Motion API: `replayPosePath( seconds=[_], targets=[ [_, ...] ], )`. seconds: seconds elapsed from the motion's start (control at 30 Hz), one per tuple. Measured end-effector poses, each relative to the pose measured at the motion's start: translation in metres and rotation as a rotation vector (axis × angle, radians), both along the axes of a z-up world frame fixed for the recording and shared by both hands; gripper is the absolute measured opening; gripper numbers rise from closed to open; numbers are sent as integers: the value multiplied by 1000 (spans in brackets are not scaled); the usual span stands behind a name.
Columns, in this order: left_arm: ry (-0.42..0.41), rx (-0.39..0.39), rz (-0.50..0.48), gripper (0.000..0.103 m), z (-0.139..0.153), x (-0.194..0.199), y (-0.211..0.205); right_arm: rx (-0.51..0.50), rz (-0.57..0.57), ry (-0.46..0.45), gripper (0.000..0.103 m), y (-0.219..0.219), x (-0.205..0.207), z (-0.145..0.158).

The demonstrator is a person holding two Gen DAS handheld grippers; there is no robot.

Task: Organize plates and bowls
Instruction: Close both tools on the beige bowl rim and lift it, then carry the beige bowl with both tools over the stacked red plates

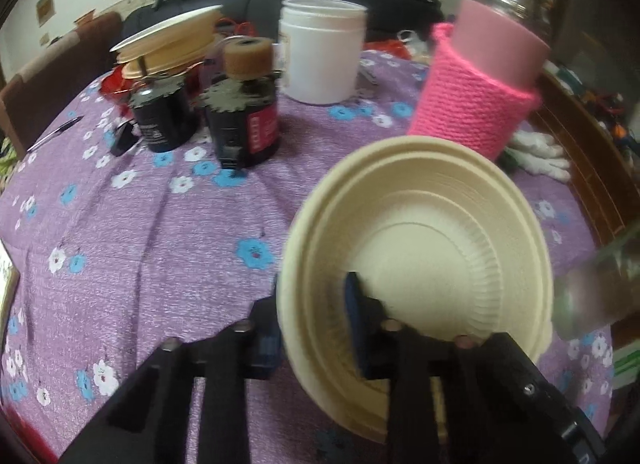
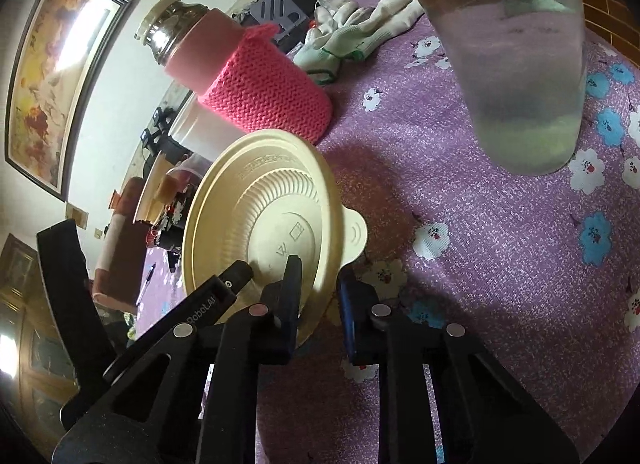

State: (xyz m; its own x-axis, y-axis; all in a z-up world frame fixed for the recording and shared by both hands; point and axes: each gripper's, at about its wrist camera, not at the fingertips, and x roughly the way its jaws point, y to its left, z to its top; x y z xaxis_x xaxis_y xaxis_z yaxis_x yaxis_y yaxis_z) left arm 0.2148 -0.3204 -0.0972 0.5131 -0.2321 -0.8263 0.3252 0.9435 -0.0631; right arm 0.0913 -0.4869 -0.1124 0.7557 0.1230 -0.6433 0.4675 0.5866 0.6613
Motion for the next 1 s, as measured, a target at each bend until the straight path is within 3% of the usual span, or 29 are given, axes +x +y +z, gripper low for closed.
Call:
replayPosePath(
  seconds=[0.2, 0.53, 1.0],
  targets=[
    [5, -26, -15, 15, 6, -3, 6, 53, -9, -8, 15, -5, -5, -4],
    [-13, -39, 11, 15, 25, -29, 32, 44, 35, -34, 15, 14, -25, 19],
    [-79, -71, 48, 15, 70, -111, 120, -62, 217, -111, 15, 101, -101, 62]
  ],
)
